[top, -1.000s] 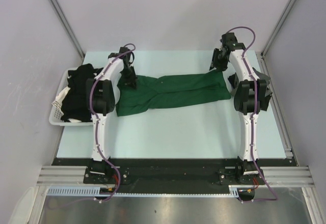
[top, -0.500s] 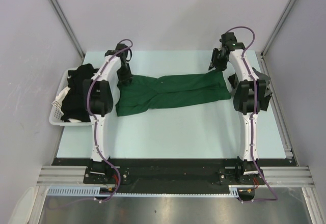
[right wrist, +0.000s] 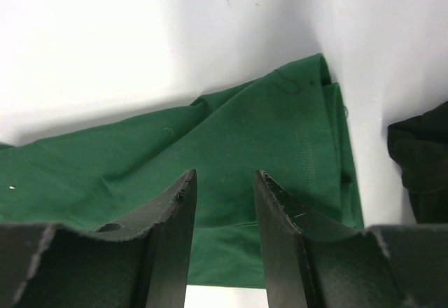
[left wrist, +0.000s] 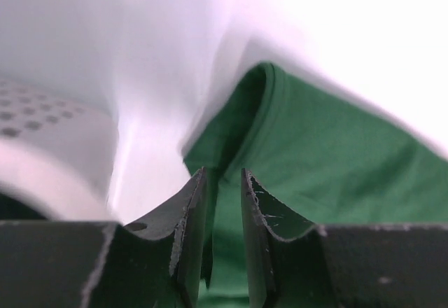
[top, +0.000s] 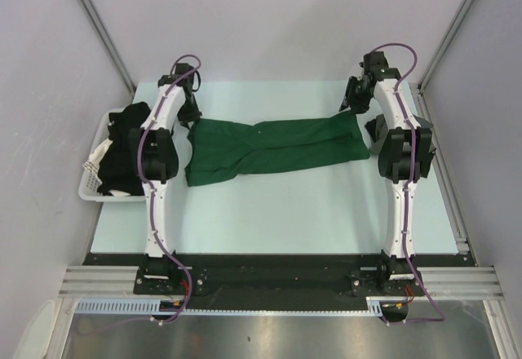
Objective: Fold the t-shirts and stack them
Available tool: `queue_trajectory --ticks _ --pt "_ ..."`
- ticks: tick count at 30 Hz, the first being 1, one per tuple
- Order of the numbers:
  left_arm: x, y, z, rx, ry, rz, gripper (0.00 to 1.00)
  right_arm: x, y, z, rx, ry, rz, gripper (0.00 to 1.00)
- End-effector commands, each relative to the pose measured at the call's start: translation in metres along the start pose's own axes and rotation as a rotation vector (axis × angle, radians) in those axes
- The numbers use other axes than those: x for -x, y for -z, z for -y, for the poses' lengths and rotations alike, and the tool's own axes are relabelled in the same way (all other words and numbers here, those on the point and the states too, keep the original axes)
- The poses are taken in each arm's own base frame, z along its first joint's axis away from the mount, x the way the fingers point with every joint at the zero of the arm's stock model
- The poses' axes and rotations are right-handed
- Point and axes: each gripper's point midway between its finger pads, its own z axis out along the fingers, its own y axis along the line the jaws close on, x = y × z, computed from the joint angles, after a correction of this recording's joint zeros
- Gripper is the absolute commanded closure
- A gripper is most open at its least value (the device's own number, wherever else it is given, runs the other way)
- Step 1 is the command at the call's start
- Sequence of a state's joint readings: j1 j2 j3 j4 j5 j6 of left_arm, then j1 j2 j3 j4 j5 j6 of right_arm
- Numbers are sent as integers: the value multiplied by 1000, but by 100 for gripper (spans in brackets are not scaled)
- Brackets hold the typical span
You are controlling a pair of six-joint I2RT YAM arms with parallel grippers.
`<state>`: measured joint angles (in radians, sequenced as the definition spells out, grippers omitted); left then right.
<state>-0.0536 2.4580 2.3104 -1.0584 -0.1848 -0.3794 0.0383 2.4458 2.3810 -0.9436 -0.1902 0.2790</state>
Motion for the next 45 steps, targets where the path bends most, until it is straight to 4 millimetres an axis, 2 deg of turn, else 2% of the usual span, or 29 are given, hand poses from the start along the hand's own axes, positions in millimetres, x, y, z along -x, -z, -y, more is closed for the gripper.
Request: queue_trajectory --ticks 1,9,14,16,20,23,28,33,40,45 --pt "5 -12 5 -3 -7 8 69 16 12 -8 45 -10 44 57" --pt "-13 -39 7 -23 -5 -65 66 18 12 -12 65 -6 47 58" --pt "-19 -43 3 -7 -9 -84 66 17 11 -13 67 -3 46 58" --pt "-18 -45 2 -10 -4 -82 70 17 11 -12 65 -3 45 58" --pt "-22 -48 3 -16 2 -98 87 17 11 -12 60 1 45 59" --pt "-26 -52 2 -18 0 -114 96 16 12 -14 61 6 45 59" --pt "-27 -54 4 -24 -3 -111 100 17 14 -18 63 16 51 59" --pt "-9 -51 8 -38 -1 -55 100 16 15 -23 67 25 56 60" --pt "16 -49 24 -97 48 30 100 13 18 -32 85 34 53 63" --pt "47 -37 49 -190 76 156 100 7 21 -41 98 40 42 66"
